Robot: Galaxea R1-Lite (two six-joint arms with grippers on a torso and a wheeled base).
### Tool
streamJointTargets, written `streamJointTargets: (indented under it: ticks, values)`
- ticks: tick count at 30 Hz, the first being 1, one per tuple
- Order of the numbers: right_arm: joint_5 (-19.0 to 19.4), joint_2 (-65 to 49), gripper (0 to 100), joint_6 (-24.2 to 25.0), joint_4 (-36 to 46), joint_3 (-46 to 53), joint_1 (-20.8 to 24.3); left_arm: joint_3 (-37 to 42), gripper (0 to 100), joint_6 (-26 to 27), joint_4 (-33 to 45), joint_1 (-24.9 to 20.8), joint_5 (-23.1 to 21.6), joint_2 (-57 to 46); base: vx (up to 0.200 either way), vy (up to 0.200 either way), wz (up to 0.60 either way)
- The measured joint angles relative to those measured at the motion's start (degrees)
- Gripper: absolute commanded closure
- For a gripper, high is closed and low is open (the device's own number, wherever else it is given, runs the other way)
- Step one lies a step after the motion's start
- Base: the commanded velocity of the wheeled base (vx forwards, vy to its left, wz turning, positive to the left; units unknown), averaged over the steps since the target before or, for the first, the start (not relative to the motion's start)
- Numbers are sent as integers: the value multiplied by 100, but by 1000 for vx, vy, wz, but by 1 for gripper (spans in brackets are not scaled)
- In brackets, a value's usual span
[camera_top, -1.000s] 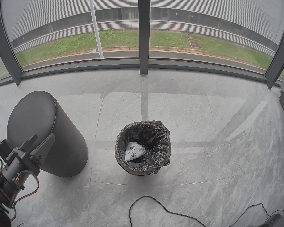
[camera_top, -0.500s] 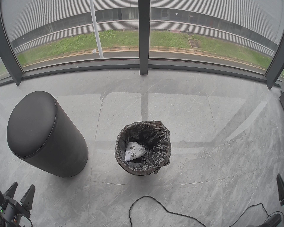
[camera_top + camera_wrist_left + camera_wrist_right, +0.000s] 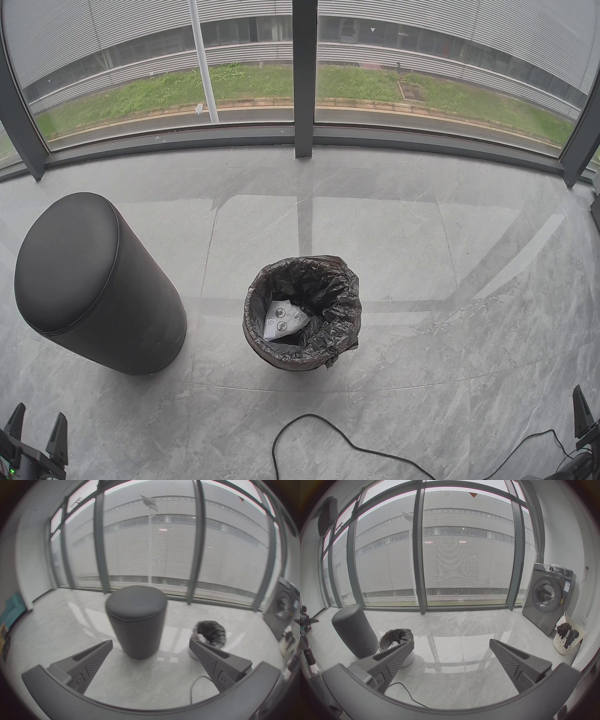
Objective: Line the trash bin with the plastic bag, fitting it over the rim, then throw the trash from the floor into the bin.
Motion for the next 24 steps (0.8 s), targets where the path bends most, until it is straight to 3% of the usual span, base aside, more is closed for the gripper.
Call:
streamJointTargets:
  ticks: [4, 6, 12, 18, 21, 24]
  values:
    - [-30, -68, 0, 128, 22, 63, -11, 6, 0, 184, 104, 35, -957, -122, 0, 0, 0]
    - [-33, -83, 0, 152, 33, 80, -13, 6, 0, 238, 134, 113, -1128, -172, 0, 0, 0]
    - [152, -88, 0, 104, 55, 102, -18, 6, 0, 422, 229, 702, -1095, -360, 0, 0, 0]
    - [601, -105, 0, -864, 121, 102, -21, 6, 0, 510, 240, 779, -1176, -616, 0, 0, 0]
    - [432, -110, 0, -937, 148, 102, -22, 6, 0, 492, 240, 757, -1176, -701, 0, 0, 0]
    - [180, -110, 0, -579, 176, 102, -24, 4, 0, 474, 243, 746, -1150, -745, 0, 0, 0]
